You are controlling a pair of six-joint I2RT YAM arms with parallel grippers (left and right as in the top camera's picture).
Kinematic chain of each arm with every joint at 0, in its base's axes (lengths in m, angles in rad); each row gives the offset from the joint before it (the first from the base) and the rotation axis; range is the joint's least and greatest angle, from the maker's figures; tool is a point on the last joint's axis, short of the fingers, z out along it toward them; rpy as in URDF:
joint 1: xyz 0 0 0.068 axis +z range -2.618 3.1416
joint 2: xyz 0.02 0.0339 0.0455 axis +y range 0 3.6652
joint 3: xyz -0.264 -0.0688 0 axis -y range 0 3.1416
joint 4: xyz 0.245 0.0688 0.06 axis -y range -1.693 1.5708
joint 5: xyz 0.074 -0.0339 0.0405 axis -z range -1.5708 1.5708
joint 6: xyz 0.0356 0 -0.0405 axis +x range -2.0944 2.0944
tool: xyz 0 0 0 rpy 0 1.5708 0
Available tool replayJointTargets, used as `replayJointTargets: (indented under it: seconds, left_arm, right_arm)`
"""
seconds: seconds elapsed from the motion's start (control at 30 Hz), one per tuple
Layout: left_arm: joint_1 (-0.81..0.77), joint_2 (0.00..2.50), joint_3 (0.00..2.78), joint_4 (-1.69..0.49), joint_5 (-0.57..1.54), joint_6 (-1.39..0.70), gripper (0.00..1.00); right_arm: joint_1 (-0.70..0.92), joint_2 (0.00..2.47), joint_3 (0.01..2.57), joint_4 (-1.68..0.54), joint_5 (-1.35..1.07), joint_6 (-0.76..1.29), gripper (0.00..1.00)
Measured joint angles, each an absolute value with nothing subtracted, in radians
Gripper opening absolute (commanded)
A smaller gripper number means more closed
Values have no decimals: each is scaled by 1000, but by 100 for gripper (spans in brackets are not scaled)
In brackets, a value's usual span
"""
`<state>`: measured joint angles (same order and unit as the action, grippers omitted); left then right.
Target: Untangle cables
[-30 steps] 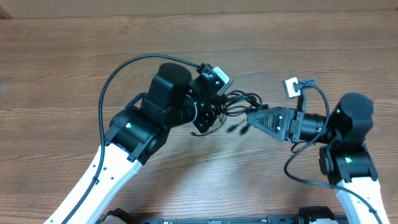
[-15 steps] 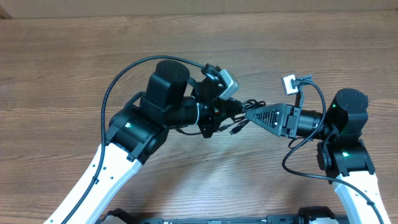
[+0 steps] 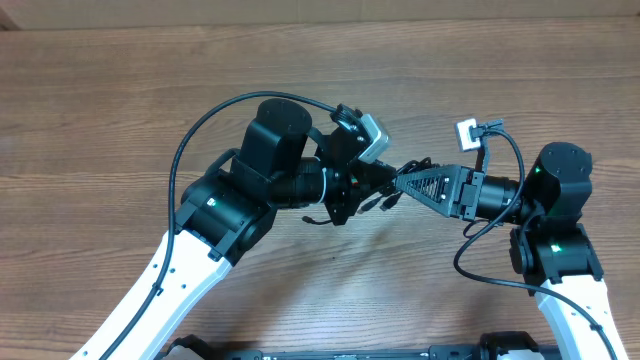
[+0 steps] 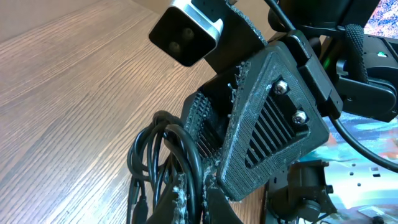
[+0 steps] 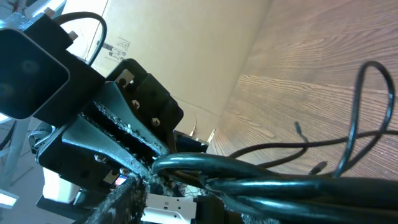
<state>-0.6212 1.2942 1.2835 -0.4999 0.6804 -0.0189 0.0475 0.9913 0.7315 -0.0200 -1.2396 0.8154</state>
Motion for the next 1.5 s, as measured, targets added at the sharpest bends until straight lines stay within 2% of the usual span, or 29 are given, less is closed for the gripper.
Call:
replayJointTargets:
  seconds: [0.27,0.7,0.97,1.13,1.17,1.23,1.5]
  left_arm:
    - [-621,1295,1283,-501,668,-41,4]
    - [-614,1295,1283,-479,635,-130,4]
    - [-614,1295,1283,-477,630,-152,4]
    - [-614,1295,1283,-474,635,-156,4]
    - [-614,1295,1283,-473,636,-157,4]
    - [-614,1295,1283,-471,641,-159,4]
    - [-614,1295,1283,-448,654,-190,5]
  right_arm:
    - [47,991,731,-20,-1224,814,43]
    - [48,991,731,-18,-1072,859,30]
    - [47,991,731,-9,-1041,869,17]
    - [47,991,731,12,-1039,871,14]
    - [47,991,731,15,-1039,876,9]
    - [47,991,731,19,-1039,883,6]
    - [47,990,731,35,-1039,892,8]
